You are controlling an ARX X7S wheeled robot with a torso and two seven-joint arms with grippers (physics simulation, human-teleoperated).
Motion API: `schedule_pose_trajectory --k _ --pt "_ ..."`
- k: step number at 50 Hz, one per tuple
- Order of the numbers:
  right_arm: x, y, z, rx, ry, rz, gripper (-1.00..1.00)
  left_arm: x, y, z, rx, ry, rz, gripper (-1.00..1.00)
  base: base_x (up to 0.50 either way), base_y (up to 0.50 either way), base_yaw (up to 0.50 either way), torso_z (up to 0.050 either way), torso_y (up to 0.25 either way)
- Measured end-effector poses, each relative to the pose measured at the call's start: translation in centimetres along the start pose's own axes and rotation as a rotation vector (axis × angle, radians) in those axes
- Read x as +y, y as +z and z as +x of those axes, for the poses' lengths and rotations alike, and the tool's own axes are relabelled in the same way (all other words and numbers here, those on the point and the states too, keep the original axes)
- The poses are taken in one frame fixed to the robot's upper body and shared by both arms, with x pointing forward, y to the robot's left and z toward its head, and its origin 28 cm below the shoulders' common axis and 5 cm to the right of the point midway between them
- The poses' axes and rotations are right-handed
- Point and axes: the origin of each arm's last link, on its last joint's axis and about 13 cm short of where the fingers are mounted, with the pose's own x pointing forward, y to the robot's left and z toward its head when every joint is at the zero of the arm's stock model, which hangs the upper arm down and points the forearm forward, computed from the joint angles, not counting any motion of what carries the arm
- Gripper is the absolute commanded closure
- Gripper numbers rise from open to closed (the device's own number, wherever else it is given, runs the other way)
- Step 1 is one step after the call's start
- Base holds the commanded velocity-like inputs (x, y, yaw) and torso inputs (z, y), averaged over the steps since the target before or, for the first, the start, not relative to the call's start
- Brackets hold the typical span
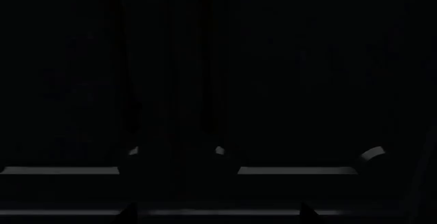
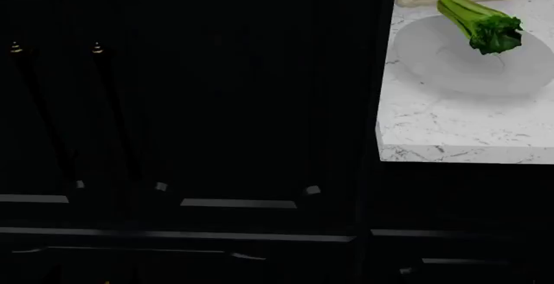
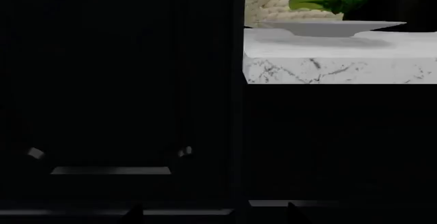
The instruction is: Pick the celery from the counter and place it in the microwave.
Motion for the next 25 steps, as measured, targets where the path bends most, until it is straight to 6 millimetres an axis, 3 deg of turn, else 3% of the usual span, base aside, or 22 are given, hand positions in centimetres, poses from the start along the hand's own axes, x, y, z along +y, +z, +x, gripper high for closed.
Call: schedule_pose_trajectory --k 16,25 --pt "0.37 0.18 0.20 -0.021 0.003 -0.035 -1.00 0.04 0.14 0.24 -0.003 -0.002 -0.003 -1.00 0.00 0.00 0.00 0.000 0.000" --pt "0.40 0.14 0.30 -0.025 -0.003 -0.049 -1.00 0.02 0.23 0.25 -0.011 -0.013 -0.001 -1.00 0.00 0.00 0.00 0.046 0.000"
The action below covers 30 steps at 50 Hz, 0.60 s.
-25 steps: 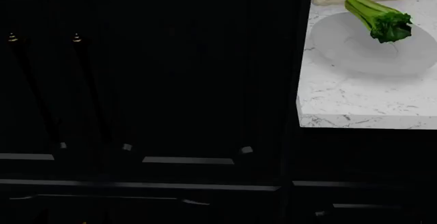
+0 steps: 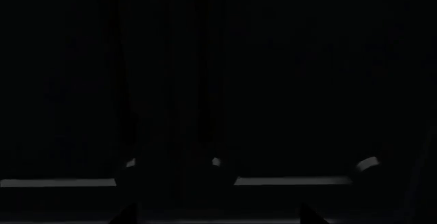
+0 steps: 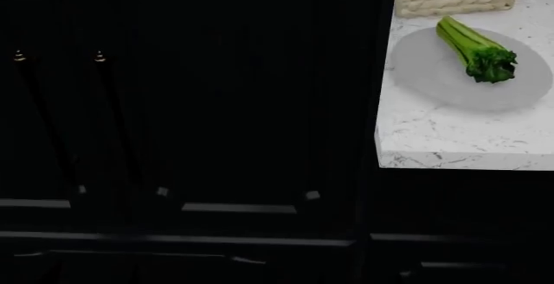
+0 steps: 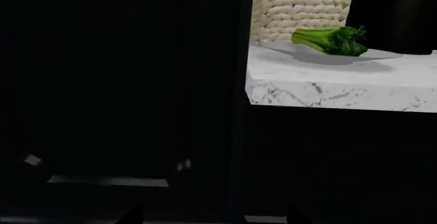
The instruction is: Pick the celery from the counter and place it in the microwave.
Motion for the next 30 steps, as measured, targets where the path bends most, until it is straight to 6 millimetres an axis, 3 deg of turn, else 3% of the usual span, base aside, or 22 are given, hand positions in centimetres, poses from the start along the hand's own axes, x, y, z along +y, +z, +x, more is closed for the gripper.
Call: schedule_pose_trajectory --k 30 --pt "0.04 0.69 -0.08 -0.024 -0.005 0.001 -1.00 0.10 0.01 0.02 -0.002 0.007 0.009 -1.00 0.00 0.00 0.00 0.050 0.000"
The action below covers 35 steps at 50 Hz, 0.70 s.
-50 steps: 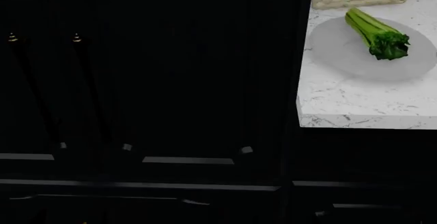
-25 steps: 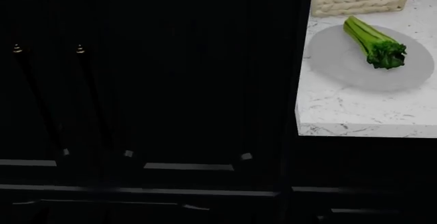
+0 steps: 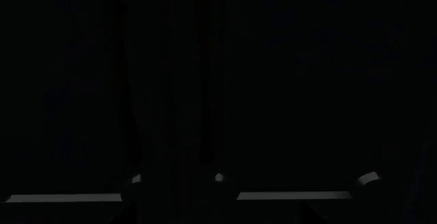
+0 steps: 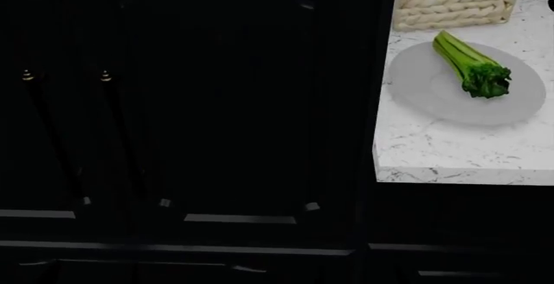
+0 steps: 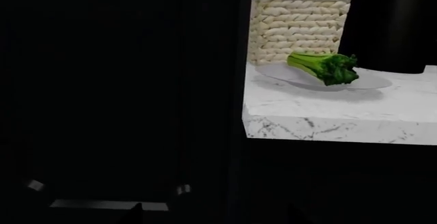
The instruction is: Pick the celery from the counter and place it in the microwave.
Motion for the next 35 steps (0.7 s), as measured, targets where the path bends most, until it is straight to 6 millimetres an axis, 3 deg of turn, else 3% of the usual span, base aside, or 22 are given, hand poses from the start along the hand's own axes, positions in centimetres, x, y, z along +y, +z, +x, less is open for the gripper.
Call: schedule_pose_trajectory --k 7,15,35 --pt "-0.1 0.5 -0.4 -0.006 0.004 0.008 -1.00 -0.2 0.3 -0.3 -0.008 0.003 0.004 -1.00 0.00 0.00 0.00 0.019 0.000" --pt "-0.5 2.3 -0.8 -0.031 0.010 0.020 -1.00 -0.5 2.2 -0.5 -0.023 0.014 0.010 -1.00 0.00 0.00 0.00 0.000 0.000" --pt "-1.8 12.7 -1.7 -0.207 0.024 0.061 -1.00 -0.6 14.2 -1.8 -0.146 0.036 0.004 -1.00 0.00 0.00 0.00 0.000 0.000"
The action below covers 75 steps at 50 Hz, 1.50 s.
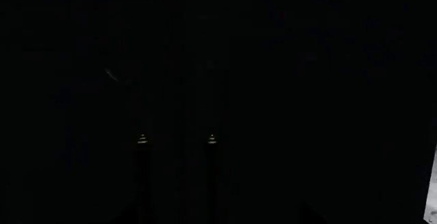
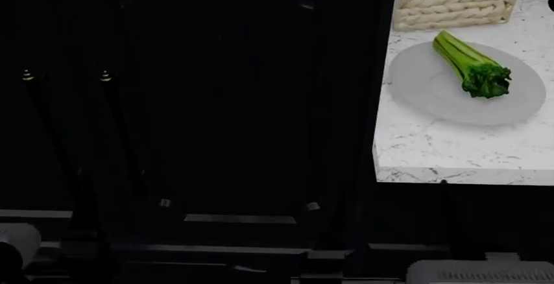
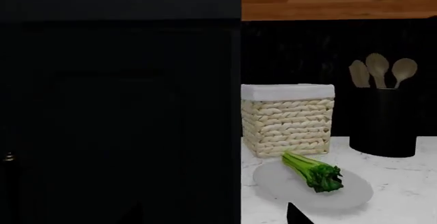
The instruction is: Pick the celery from the counter and place it in the microwave.
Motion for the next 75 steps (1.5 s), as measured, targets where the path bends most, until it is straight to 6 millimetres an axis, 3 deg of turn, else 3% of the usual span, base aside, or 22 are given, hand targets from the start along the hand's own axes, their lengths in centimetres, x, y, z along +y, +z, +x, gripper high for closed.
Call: schedule_pose_trajectory --k 7,18,45,75 --pt "-0.2 2.8 -0.5 -0.075 0.006 0.009 -1.00 -0.8 3.7 -0.8 -0.141 -0.053 0.000 -1.00 0.00 0.00 0.00 0.000 0.000" --pt "0.0 5.9 -1.5 -0.186 0.051 0.000 -1.00 -1.9 6.7 -3.0 -0.246 -0.168 0.014 -1.00 0.00 0.00 0.00 0.000 0.000" --pt "-0.9 8.6 -3.0 -0.214 0.017 -0.008 -1.00 1.1 8.4 -4.5 -0.204 -0.005 0.078 -1.00 0.00 0.00 0.00 0.000 0.000" --pt "-1.1 9.0 -3.3 -0.209 -0.010 -0.004 -1.00 1.6 9.0 -4.6 -0.218 0.001 0.080 -1.00 0.00 -0.37 0.00 0.000 0.000"
